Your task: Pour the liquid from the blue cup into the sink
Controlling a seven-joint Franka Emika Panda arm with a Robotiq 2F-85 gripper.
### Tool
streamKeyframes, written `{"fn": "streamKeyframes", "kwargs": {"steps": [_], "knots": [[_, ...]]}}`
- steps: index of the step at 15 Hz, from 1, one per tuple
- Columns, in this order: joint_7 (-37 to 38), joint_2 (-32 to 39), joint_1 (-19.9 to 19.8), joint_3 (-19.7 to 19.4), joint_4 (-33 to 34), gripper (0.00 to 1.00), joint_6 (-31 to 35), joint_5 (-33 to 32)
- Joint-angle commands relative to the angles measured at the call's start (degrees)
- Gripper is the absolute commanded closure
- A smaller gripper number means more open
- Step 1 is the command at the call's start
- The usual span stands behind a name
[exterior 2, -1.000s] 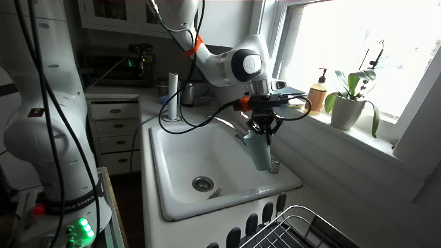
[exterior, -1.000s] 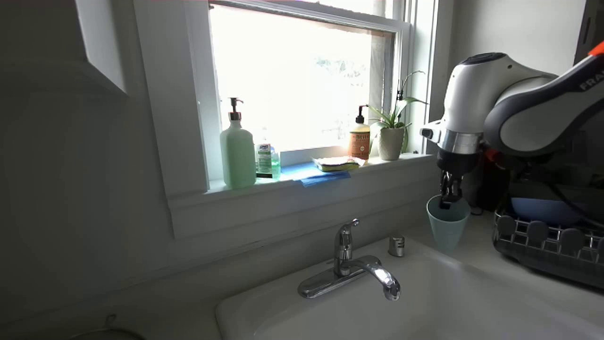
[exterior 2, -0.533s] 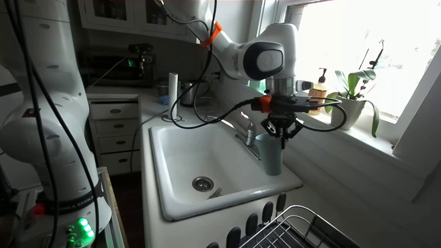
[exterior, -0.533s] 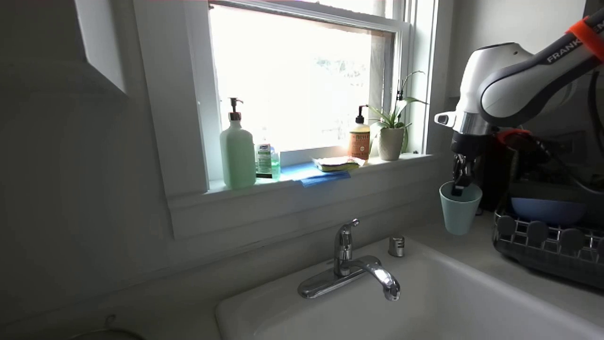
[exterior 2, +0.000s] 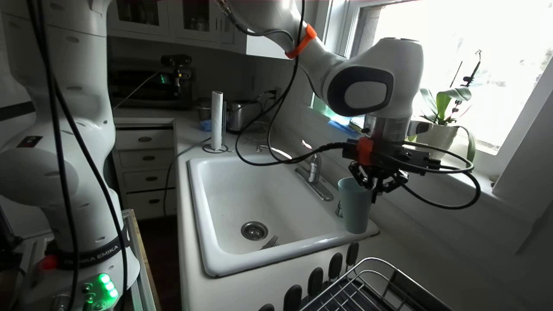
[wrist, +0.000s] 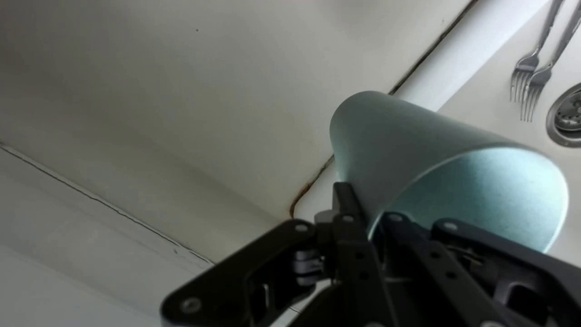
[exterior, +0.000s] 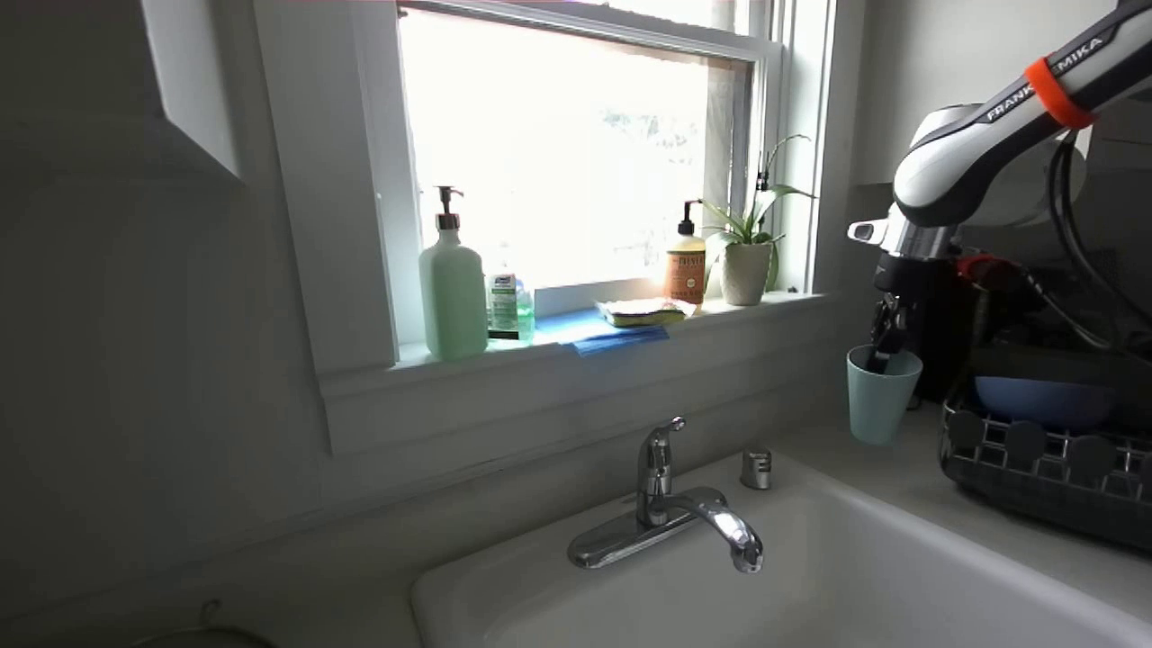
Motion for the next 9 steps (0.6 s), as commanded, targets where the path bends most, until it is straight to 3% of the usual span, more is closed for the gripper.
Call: {"fn": "streamKeyframes", "kwargs": {"steps": [1,5,6,9], "knots": [[-0.53,1.13,-1.05,0.45,1.23,0.95,-0.89,1.07],[-0.87,4.12,-2.14,0.75,3.9,0.95,-1.45,2.34],[-0.87,4.24,-2.13,0.83,4.04,0.99,-1.49,2.39],[-1.44,7.86,-3.63,1.46,8.69,0.99,-5.57,6.62]]}}
